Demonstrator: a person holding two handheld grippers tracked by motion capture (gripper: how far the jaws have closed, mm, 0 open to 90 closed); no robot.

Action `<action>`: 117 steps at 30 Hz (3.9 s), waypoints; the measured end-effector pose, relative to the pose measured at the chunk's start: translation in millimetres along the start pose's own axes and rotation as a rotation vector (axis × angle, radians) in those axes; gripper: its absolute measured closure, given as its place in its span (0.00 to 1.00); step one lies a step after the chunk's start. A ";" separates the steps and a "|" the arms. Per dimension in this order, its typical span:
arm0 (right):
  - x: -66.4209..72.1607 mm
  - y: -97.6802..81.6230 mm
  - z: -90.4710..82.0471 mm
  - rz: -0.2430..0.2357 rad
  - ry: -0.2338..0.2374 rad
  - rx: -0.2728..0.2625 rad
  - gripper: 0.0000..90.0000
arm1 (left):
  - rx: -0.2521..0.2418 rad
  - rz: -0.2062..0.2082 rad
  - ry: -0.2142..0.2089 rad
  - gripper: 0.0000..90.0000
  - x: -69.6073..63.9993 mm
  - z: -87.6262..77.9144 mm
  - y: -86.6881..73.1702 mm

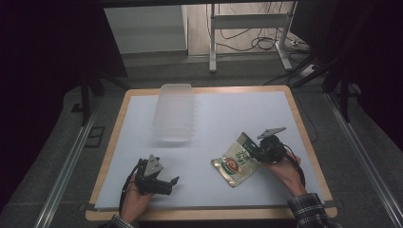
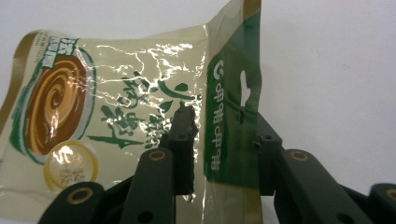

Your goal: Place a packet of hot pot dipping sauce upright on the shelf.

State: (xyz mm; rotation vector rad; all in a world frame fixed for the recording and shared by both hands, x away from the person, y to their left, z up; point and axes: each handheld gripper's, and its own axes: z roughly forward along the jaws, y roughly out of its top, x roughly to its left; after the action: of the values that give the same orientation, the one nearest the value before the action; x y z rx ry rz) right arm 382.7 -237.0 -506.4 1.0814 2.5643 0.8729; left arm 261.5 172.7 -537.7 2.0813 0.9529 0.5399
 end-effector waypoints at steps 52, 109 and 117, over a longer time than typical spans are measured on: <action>15.8 27.8 -23.2 -0.049 0.035 -0.037 0.99 | 0.008 0.012 0.022 0.00 -0.9 -2.2 0.0; 50.2 121.0 -78.9 -0.228 0.086 -0.177 0.99 | -0.005 0.010 -0.009 0.00 -0.4 -4.7 0.8; 49.4 135.6 -77.1 -0.239 0.098 -0.181 0.99 | -0.006 0.005 -0.010 0.00 -0.6 -5.1 0.6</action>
State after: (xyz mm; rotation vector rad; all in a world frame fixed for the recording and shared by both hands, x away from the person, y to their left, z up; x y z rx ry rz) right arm 394.2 -160.8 -362.1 0.6802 2.5623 1.0920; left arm 258.1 174.3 -534.2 2.0794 0.9390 0.5340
